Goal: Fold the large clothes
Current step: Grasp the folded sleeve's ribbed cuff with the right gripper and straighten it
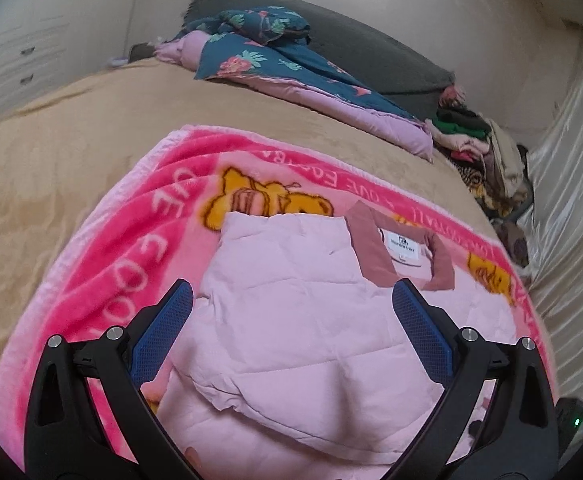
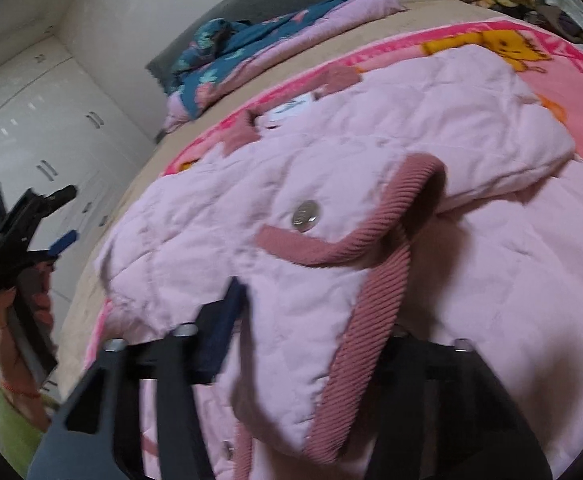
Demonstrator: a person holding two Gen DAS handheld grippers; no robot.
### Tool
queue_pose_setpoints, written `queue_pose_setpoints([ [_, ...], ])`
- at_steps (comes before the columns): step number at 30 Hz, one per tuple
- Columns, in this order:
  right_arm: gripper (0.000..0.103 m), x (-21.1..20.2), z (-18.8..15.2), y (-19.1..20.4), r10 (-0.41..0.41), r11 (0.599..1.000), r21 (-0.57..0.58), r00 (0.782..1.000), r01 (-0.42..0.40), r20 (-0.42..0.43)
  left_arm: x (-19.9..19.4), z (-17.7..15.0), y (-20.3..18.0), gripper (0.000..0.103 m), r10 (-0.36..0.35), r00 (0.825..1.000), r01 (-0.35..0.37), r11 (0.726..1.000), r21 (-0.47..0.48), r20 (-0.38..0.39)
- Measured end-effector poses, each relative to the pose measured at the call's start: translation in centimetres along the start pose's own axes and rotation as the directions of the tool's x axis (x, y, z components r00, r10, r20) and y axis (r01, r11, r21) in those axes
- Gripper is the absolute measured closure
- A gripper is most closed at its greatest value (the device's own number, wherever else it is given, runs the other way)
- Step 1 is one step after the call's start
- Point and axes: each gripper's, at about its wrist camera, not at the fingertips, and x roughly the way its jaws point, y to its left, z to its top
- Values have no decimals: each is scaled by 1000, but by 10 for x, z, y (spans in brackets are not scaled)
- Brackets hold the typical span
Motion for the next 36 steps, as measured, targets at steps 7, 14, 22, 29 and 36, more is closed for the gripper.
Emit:
queue_pose_setpoints([
  [7, 85, -47, 35, 48, 7, 968, -249, 988, 33, 157, -2, 2, 3, 10, 4, 1000, -4, 1000, -1, 8],
  [14, 86, -83, 101, 77, -11, 893, -432, 964, 128, 265, 0, 3, 4, 10, -10, 1000, 10, 1000, -2, 5],
  [22, 86, -47, 130, 34, -121, 901, -386, 969, 199, 216, 19, -6, -14, 10, 1, 999, 2, 997, 78, -42],
  [29, 86, -12, 113, -5, -183, 928, -301, 972, 220, 145, 37, -21, -36, 10, 24, 995, -9, 987, 160, -94],
  [36, 80, 7, 105, -19, -224, 932, -269, 969, 245, 105, 50, -33, -51, 10, 40, 991, -12, 977, 211, -129],
])
